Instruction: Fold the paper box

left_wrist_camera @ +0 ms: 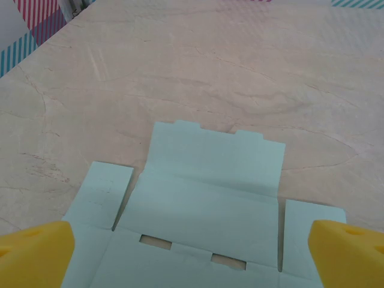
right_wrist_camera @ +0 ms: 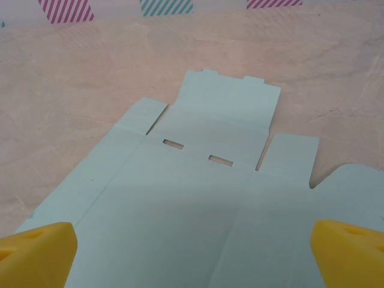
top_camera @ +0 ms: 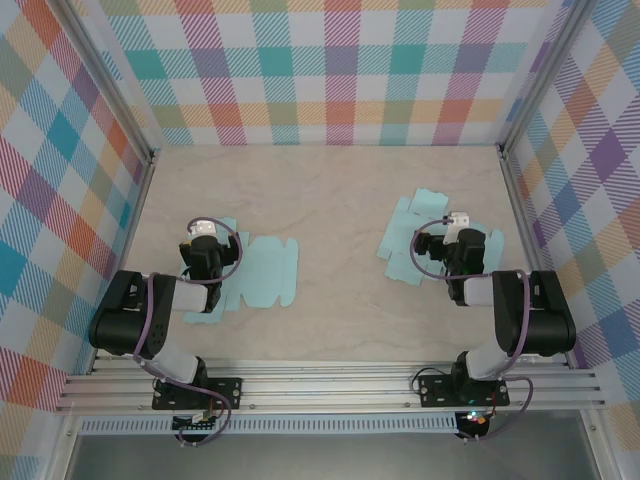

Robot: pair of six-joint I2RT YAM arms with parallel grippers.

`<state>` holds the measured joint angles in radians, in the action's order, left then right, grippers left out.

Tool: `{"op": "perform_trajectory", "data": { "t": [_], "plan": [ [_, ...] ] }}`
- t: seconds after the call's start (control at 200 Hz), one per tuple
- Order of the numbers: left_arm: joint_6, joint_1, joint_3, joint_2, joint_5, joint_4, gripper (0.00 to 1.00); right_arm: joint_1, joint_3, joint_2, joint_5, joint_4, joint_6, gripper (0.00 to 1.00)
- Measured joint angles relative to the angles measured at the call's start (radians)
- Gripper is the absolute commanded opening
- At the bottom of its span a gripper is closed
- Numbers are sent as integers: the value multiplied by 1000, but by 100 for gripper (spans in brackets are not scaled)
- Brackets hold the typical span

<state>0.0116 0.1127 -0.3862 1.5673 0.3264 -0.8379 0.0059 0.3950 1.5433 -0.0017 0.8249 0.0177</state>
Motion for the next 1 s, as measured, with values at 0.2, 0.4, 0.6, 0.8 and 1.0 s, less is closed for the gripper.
{"op": "perform_trajectory", "data": {
  "t": [0.2, 0.4, 0.6, 0.8, 1.0],
  "plan": [
    [0, 0, 0, 0, 0, 0, 100, 0, 0, 0, 0, 0, 0, 100],
    [0, 0, 0, 0, 0, 0, 100, 0, 0, 0, 0, 0, 0, 100],
    [0, 0, 0, 0, 0, 0, 100, 0, 0, 0, 0, 0, 0, 100],
    [0, 0, 0, 0, 0, 0, 100, 0, 0, 0, 0, 0, 0, 100],
    [0, 0, 0, 0, 0, 0, 100, 0, 12, -11, 1, -42, 0, 100]
  ]
}}
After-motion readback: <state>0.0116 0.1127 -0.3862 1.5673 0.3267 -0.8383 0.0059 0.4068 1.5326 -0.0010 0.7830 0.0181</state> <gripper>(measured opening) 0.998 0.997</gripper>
